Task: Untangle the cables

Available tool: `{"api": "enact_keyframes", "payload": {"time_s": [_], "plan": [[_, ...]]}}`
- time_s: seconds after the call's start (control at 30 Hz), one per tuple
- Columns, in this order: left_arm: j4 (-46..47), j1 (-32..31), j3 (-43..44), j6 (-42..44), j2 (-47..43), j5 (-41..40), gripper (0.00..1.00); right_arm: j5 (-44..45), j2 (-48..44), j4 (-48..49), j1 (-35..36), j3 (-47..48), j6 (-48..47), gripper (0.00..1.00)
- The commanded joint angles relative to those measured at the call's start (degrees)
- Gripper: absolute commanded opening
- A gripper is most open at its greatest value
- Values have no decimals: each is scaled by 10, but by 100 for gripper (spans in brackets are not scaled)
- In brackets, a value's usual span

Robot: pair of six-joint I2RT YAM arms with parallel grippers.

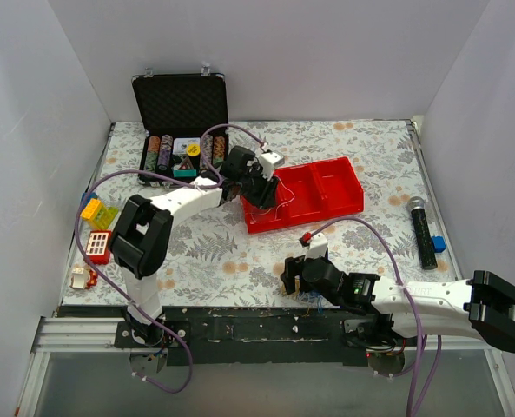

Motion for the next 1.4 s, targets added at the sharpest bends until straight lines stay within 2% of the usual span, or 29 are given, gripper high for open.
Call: {"api": "enact_keyframes", "payload": {"time_s": [0.0,0.1,0.2,0.5,0.73,1.03,1.2,1.37], "plan": [[5,-5,3,13,5,73,39,3,3,7,0,12,5,84],[-6,-6,2,36,5,100,48,4,4,5,0,14,7,84],[-7,-6,1,57,7,94,55,5,7,4,0,16,5,84],[4,-6,12,85,36,83,54,2,14,2,0,28,2,84],[33,-6,4,95,46,94,42,-2,12,10,0,16,9,84],[59,-5,-17,83,32,74,0,-12,10,20,1,3,16,84],[72,9,-41,65,5,60,0,-15,8,27,0,-4,18,83],[79,24,-70,19,-29,-14,0,-20,12,31,0,-6,19,83]]}}
